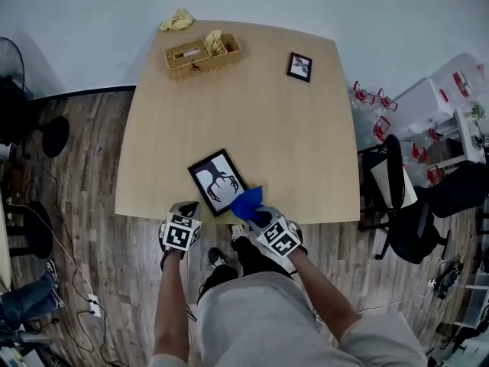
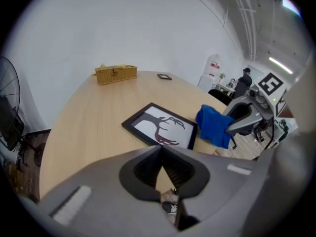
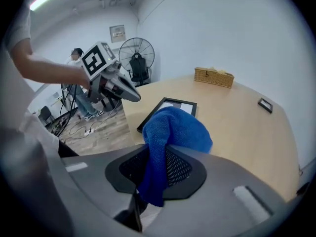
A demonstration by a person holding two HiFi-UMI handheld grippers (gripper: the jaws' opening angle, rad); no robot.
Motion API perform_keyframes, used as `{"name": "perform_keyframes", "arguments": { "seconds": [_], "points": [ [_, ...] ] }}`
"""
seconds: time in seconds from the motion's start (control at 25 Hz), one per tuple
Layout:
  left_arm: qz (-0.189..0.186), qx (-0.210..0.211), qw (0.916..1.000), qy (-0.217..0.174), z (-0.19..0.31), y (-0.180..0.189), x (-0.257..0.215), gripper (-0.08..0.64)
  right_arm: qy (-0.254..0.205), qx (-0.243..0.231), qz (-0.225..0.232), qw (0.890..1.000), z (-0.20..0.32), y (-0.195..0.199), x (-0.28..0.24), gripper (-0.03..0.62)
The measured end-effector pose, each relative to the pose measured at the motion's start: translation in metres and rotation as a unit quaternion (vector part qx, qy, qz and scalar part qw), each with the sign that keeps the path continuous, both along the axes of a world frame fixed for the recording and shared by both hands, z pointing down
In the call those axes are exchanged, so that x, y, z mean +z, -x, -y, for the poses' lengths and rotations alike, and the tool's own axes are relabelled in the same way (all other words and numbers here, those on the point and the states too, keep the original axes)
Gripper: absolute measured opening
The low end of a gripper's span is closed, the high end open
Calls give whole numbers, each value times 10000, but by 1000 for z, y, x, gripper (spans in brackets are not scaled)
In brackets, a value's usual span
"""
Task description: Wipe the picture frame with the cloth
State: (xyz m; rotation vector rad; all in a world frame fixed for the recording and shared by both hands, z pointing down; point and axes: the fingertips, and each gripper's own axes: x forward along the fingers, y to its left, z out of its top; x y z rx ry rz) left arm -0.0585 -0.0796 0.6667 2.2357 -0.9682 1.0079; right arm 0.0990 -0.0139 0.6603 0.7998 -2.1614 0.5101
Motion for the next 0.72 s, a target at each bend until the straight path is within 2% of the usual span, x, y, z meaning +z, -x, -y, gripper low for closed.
{"name": "perform_keyframes", "arguments": {
  "seconds": [0.2,0.44,0.72],
  "points": [
    [-455,-322,9980,-282,-30,2,-28,52,-226,680,327,9969,-10,8,-31,74],
    [-622,-387,9948,-703,-51,7,-58,52,-373,1200,450,9911,-25,11,-39,74],
    [-959,-561,9896,-913,-77,9,-79,52,-636,1873,793,9770,-39,18,-53,74]
  ]
}}
